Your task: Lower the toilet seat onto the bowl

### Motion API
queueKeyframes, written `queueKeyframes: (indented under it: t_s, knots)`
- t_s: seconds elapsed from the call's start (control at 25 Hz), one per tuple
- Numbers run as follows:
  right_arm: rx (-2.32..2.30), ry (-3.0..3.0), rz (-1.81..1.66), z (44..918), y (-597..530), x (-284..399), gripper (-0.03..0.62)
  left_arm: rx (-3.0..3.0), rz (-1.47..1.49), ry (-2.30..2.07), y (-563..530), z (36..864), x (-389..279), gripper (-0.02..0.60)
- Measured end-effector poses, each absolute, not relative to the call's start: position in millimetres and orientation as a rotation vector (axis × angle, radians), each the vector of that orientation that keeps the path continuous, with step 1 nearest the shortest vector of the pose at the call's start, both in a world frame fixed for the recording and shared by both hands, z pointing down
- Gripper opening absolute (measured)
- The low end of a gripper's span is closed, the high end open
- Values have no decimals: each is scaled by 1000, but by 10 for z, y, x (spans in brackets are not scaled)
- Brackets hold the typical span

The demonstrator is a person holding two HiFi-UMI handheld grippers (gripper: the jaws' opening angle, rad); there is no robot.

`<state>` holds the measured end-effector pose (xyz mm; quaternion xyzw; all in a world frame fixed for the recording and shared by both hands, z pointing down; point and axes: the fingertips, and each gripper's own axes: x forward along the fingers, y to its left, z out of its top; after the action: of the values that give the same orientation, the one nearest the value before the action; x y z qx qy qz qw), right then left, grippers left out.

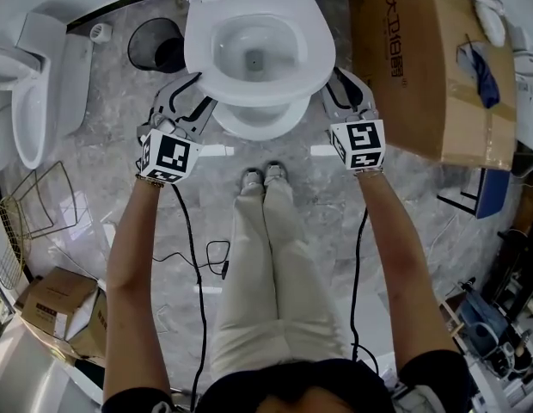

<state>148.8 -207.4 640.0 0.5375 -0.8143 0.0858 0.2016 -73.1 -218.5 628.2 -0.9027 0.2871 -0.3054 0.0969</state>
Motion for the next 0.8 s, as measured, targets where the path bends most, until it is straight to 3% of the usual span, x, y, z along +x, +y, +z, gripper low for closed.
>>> queueKeyframes:
  t_s: [0.8]
  knots:
    - [1514, -2268, 504, 6913, -1766, 1462, 127, -2594, -1033, 773, -1873, 6772, -751, 199]
